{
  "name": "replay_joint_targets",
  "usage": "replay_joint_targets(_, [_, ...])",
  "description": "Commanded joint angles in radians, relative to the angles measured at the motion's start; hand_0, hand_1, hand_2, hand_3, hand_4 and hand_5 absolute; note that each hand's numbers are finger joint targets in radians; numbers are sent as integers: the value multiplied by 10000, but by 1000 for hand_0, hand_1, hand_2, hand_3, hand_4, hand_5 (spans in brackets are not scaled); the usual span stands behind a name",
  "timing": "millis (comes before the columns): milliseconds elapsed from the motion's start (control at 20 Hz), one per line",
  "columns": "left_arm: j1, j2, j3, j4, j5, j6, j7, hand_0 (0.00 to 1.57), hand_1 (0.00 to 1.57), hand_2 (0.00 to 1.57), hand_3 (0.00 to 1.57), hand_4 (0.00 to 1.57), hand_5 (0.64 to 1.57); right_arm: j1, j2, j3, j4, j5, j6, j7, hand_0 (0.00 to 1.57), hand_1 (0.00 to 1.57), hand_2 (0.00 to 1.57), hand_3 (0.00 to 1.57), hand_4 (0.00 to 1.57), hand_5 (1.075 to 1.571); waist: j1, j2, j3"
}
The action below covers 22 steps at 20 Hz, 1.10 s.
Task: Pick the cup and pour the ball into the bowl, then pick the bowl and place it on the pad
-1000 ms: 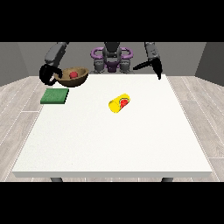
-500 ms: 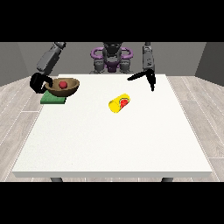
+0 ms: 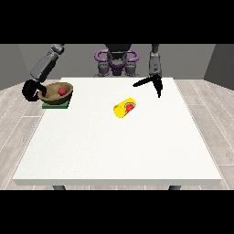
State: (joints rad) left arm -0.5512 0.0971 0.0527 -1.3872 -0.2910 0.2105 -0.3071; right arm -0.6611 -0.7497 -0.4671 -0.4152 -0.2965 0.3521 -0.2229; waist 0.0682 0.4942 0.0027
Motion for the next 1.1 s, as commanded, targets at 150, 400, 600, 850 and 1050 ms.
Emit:
replay_joint_targets(150, [825,-136,-610,-1840,-250,-105,899,0,0,0,0,0,1563,-136,-644,82,731,414,46,-566,1571,1571,1571,436,1031,1571,73,129,-2])
replay_joint_targets(400, [756,31,-368,-1932,18,-388,1532,0,0,0,0,0,1566,-535,-356,-382,1161,-260,352,82,1571,1571,1571,0,781,1569,-90,-215,-10])
replay_joint_targets(600, [1013,20,-292,-1755,157,-471,1428,0,0,0,0,0,1566,-457,-671,-214,1230,-171,451,870,1571,1571,1571,489,739,1570,-20,-838,-19])
replay_joint_targets(850, [1082,-96,-383,-2295,130,-314,1093,0,0,0,0,0,1566,-197,-342,167,984,292,316,-208,1571,1571,1571,927,711,1570,-7,-43,-13])
replay_joint_targets(1050, [1087,379,-316,-2650,427,-1032,1540,0,0,0,0,0,1565,313,-113,672,985,882,-47,-594,1571,1571,1571,1207,675,1558,115,-255,-12])
